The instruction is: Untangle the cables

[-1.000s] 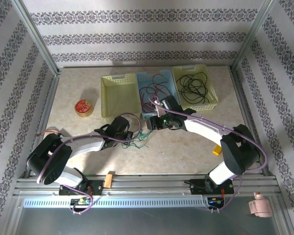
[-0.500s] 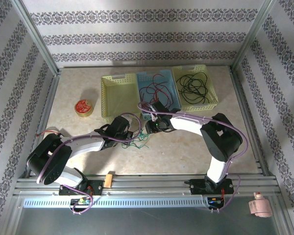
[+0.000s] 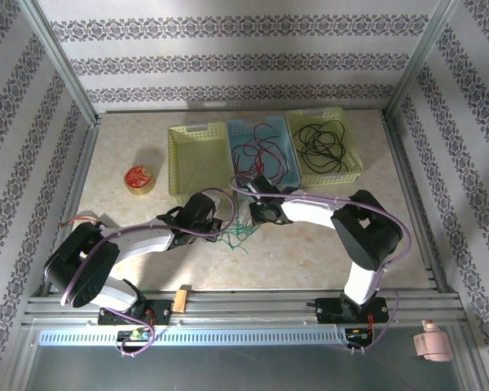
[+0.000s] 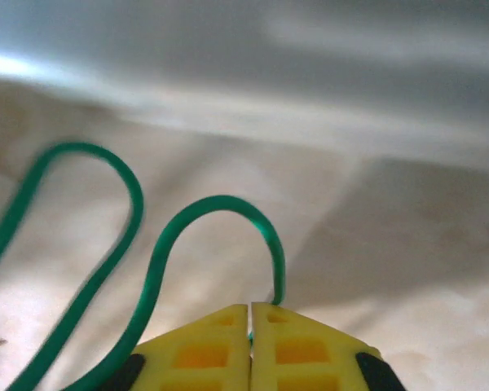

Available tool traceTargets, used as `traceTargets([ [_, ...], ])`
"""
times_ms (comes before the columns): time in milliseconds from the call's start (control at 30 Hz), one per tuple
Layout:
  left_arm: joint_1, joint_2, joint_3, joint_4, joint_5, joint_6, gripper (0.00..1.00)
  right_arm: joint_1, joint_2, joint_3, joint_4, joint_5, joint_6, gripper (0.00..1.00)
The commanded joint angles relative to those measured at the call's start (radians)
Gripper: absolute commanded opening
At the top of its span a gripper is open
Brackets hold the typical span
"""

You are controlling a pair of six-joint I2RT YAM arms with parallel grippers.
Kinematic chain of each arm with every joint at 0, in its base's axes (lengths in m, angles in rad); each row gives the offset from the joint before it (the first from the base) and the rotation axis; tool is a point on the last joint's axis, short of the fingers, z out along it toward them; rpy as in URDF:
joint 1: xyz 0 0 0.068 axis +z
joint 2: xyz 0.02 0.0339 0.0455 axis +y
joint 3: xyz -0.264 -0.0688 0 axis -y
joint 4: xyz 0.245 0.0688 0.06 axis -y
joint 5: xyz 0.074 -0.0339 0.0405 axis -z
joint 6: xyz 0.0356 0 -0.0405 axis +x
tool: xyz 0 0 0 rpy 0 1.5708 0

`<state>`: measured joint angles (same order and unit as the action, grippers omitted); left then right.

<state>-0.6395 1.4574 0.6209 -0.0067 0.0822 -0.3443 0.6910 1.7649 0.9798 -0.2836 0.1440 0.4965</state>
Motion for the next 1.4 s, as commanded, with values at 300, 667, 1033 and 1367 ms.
traceTargets([
  [300, 0.012, 0.011, 0.015, 0.008, -0.019, 0.013, 0.00, -0.264, -0.408, -0.383, 0.071, 0.100, 0.337, 0.00],
  [667, 0.012, 0.017, 0.016, 0.009, -0.015, 0.016, 0.00, -0.428, -0.655, -0.473, 0.075, 0.125, 0.480, 0.00],
  [1033, 0.012, 0.040, 0.026, 0.022, 0.021, 0.029, 0.00, -0.371, -0.545, -0.409, 0.124, -0.082, 0.245, 0.00],
  [1367, 0.012, 0.022, 0.018, 0.017, 0.014, 0.026, 0.00, -0.285, -0.386, -0.353, 0.089, -0.063, 0.247, 0.44],
])
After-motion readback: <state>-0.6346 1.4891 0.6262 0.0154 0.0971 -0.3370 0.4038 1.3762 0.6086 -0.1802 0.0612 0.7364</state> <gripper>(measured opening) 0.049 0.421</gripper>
